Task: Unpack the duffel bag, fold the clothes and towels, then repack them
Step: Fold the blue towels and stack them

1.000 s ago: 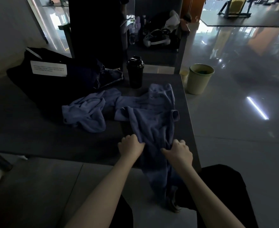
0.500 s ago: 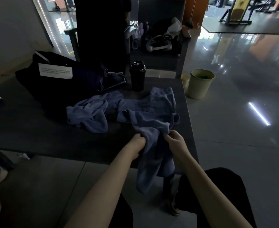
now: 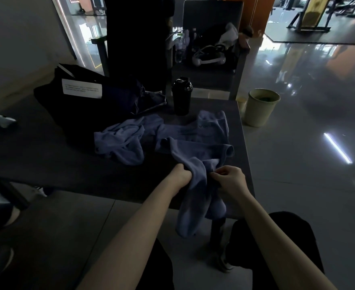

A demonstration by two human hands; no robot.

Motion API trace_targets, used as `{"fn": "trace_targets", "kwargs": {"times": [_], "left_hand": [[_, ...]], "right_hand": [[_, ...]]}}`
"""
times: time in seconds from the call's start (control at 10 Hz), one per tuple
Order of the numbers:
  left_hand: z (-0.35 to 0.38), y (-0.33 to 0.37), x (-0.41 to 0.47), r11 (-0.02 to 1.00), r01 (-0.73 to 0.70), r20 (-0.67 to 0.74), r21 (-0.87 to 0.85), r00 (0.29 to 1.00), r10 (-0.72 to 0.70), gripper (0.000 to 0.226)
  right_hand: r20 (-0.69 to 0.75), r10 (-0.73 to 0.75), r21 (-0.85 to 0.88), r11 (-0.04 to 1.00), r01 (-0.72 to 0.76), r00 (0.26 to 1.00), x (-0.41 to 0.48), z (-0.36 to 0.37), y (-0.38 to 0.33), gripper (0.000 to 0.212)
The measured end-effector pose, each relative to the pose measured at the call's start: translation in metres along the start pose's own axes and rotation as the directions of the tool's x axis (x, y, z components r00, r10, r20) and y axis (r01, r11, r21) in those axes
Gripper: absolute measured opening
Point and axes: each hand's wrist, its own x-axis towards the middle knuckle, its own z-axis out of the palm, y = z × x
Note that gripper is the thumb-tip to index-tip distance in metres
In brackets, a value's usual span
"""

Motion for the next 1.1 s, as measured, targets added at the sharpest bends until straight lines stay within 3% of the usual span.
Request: {"fn": "trace_targets", "kwargs": {"times": [0.1, 0.2, 0.3, 0.4, 0.5, 0.6, 0.7, 0.8, 0.9, 1.0, 1.1], "left_hand": [[-0.002, -0.008, 0.011, 0.961, -0.082, -0.004, 0.265, 0.996, 0.086, 0.034], [-0.015, -0.014, 0.009, 0.896, -0.033, -0.128, 0.443, 0.987, 0.1, 0.024], [-0.036, -0.026, 0.004, 0.863, -0.041, -0.415, 0.503, 0.865, 0.283, 0.022], [-0.039, -0.042, 0.014, 0.781, -0.011, -0.348, 0.624, 0.891, 0.29, 0.037], [-0.028, -0.06, 0.021, 0.808, -0.1, -0.049, 0.58, 0.986, 0.157, 0.04], [-0.018, -0.078, 0.02, 0.681, -0.157, -0.002, 0.716, 0.974, 0.227, 0.037], [-0.017, -0.076, 0.014, 0.715, -0.108, -0.137, 0.691, 0.951, 0.276, 0.03], [-0.03, -0.064, 0.016, 0.813, -0.034, -0.162, 0.582, 0.974, 0.157, 0.028], [-0.049, -0.055, 0.023, 0.996, -0.058, 0.021, 0.069, 0.998, 0.057, 0.032], [-0.053, -0.046, 0.022, 0.961, -0.048, 0.021, -0.273, 0.998, 0.055, 0.042], [-0.042, -0.046, 0.025, 0.937, -0.009, -0.024, -0.349, 1.0, 0.001, 0.049]], "right_hand": [[0.018, 0.0, -0.001, 1.0, 0.0, 1.0, -0.004, 0.002, -0.002, 0.012], [-0.047, -0.011, -0.054, 0.998, 0.009, 0.999, -0.003, -0.005, -0.002, 0.01], [-0.161, -0.025, -0.125, 0.992, 0.005, 0.987, 0.004, -0.019, 0.003, 0.007], [-0.213, 0.01, -0.15, 0.988, -0.043, 0.977, 0.008, -0.024, 0.009, 0.013], [-0.158, 0.061, -0.108, 0.991, -0.078, 0.986, 0.002, -0.017, 0.015, 0.032], [-0.031, 0.03, -0.223, 0.974, -0.036, 0.999, -0.014, -0.002, 0.027, 0.054], [-0.005, -0.012, -0.413, 0.911, 0.009, 1.0, -0.024, 0.009, 0.037, 0.054], [-0.051, -0.04, -0.358, 0.934, 0.019, 0.998, -0.022, 0.002, 0.033, 0.044], [-0.169, -0.077, -0.261, 0.965, 0.03, 0.983, -0.011, -0.019, 0.022, 0.045], [-0.27, -0.126, -0.183, 0.98, 0.077, 0.955, 0.004, -0.03, 0.014, 0.044], [-0.228, -0.152, -0.193, 0.975, 0.109, 0.962, 0.008, -0.025, 0.017, 0.042]]}}
